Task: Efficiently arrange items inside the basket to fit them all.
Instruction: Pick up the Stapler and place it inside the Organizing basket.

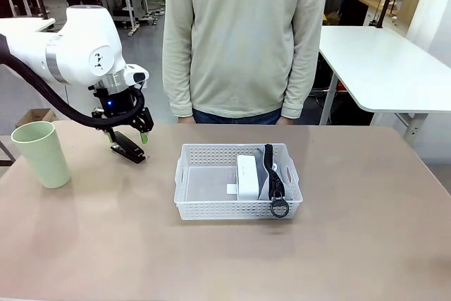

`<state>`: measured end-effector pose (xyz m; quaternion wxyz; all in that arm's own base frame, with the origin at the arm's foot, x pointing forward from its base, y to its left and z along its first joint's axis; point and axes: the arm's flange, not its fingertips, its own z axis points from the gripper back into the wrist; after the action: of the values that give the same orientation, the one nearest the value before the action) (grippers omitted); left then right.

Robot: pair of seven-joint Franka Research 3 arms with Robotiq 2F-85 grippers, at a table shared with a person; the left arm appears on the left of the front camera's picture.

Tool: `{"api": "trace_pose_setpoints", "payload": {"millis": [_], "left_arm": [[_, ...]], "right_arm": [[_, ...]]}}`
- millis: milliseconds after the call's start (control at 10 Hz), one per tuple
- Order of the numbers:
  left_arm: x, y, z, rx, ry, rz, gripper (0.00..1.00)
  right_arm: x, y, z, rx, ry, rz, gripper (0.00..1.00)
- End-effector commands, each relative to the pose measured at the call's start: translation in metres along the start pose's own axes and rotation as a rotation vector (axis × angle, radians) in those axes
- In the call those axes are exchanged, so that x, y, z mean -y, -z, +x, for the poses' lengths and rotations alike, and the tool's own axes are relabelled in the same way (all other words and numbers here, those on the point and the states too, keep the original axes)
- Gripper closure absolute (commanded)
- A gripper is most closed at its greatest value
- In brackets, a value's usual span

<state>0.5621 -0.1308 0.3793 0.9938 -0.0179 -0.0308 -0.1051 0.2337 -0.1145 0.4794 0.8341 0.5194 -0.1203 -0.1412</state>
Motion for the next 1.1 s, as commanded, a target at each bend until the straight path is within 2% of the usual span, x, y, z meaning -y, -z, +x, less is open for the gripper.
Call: {"api": "trace_pose_setpoints", "payload": {"millis": [0,100,200,300,500,600,700,800,900,1000], "left_arm": [[-0.006,-0.014,-0.007,0.063,0.338,0.057,0.00],[-0.004,-0.014,-0.014,0.033,0.535,0.108,0.00],[-0.005,-0.012,-0.020,-0.040,0.734,0.163,0.00],[-0.008,-0.012,-0.018,-0.117,0.955,0.162,0.00],[-0.006,-0.013,-0.013,-0.206,1.441,0.120,0.00],[-0.007,-0.012,-0.014,-0.192,1.786,0.111,0.00],[-0.008,-0.012,-0.010,-0.146,1.981,0.089,0.00],[-0.008,-0.012,-0.004,-0.083,2.107,0.074,0.00],[-0.015,-0.010,-0.002,-0.002,2.254,0.115,0.00],[-0.019,-0.006,0.003,0.046,2.330,0.152,0.00]], "right_arm": [[0.002,0.000,0.000,-0.002,-0.026,-0.004,0.00],[0.002,0.000,0.000,-0.002,-0.026,-0.004,0.00],[0.002,0.000,0.000,-0.002,-0.026,-0.004,0.00],[0.002,0.000,0.000,-0.002,-0.026,-0.004,0.00],[0.002,0.000,0.000,-0.002,-0.026,-0.004,0.00],[0.002,0.000,0.000,-0.002,-0.026,-0.004,0.00],[0.002,0.000,0.000,-0.002,-0.026,-0.004,0.00],[0.002,0.000,0.000,-0.002,-0.026,-0.004,0.00],[0.002,0.000,0.000,-0.002,-0.026,-0.004,0.00],[0.002,0.000,0.000,-0.002,-0.026,-0.004,0.00]]}}
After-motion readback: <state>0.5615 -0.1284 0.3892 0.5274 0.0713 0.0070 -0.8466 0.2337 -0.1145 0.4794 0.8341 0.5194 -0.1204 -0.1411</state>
